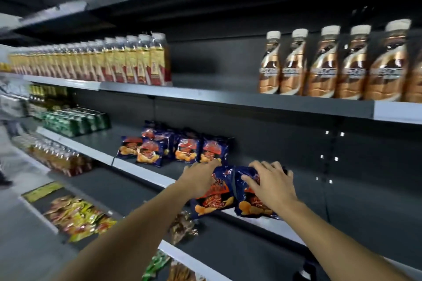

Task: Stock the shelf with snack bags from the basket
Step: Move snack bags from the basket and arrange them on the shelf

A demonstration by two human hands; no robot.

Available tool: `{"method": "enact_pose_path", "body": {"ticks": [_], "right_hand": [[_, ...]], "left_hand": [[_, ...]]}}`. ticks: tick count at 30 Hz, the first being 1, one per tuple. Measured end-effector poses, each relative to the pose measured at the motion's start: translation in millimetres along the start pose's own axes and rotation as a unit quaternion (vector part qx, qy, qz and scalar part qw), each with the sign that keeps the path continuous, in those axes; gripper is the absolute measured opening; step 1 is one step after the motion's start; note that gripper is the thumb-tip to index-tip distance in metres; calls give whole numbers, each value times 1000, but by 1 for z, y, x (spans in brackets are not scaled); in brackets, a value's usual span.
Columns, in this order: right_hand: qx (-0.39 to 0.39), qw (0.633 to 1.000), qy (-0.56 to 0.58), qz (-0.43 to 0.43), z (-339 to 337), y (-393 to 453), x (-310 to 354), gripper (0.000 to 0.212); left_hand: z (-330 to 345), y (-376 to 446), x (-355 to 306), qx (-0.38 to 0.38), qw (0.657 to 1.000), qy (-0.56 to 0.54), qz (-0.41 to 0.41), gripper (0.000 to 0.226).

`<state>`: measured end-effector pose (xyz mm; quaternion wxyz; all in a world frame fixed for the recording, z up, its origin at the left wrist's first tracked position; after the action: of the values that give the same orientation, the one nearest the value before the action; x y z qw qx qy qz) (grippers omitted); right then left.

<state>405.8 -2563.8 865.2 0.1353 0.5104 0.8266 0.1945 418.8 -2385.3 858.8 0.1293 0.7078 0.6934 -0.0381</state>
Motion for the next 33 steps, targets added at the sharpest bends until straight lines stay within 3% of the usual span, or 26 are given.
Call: {"method": "enact_pose_path", "body": {"ticks": [7, 18, 28, 33], "right_hand": [[-16, 999, 24, -13, 45, 89, 38, 48], [-26, 998, 63, -14, 101, 209, 37, 42], [14, 998, 45, 43, 144, 251, 28, 41], [25, 993, 24, 112, 161, 259, 23, 41]], "left_hand": [[-16, 56, 76, -19, 998, 38, -45, 51], [-26, 167, 126, 3, 997, 29, -72, 54], [2, 238, 155, 53, 998, 13, -12, 51], [15, 269, 170, 85, 995, 12, 44, 52]]}}
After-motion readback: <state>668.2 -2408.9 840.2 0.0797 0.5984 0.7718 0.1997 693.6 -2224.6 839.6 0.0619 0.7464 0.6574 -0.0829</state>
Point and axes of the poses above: each hand's wrist, its own y-axis towards the middle knuckle, its own z-axis out of the palm, x = y × z, the point moved 9 cm from there along y, towards the middle knuckle, and after that the axes turned 15 degrees about -z, right-handed, at the moved point
